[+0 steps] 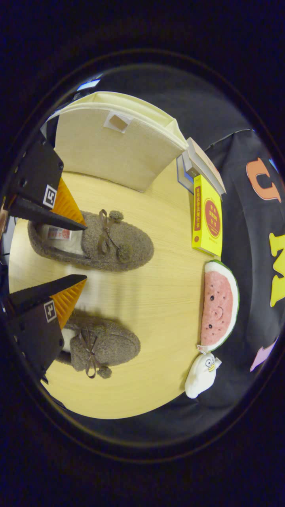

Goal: Open the storage box then place both shoes into the box .Put the left shoe in first, then the right shoe, with the right side of both shoes facing outward in a uniform manner.

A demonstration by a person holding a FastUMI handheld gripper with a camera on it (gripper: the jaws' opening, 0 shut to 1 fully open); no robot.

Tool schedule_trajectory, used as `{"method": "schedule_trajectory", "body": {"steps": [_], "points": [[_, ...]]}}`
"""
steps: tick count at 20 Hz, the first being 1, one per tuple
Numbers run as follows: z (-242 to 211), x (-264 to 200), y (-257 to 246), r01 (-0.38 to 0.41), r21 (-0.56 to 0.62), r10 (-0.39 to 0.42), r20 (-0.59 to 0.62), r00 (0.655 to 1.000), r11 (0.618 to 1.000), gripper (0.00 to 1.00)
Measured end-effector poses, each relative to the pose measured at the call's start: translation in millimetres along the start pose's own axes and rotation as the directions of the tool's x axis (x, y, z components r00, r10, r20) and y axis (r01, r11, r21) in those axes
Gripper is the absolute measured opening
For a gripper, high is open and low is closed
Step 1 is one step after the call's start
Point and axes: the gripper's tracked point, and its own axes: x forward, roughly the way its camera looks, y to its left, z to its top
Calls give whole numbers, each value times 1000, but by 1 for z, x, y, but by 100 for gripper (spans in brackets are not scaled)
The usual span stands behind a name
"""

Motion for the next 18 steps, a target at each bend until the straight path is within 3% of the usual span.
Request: {"method": "schedule_trajectory", "body": {"steps": [2,6,8,11,18], "points": [[-15,9,-18,110,-55,-114,-69,991,992,42],[-21,19,-8,77,6,-75,-142,987,997,6],[-21,17,-9,79,37,-73,-147,986,996,1],[-22,11,-3,50,95,-35,-152,988,994,1],[-12,-59,13,-31,178,48,-95,994,984,1]]}}
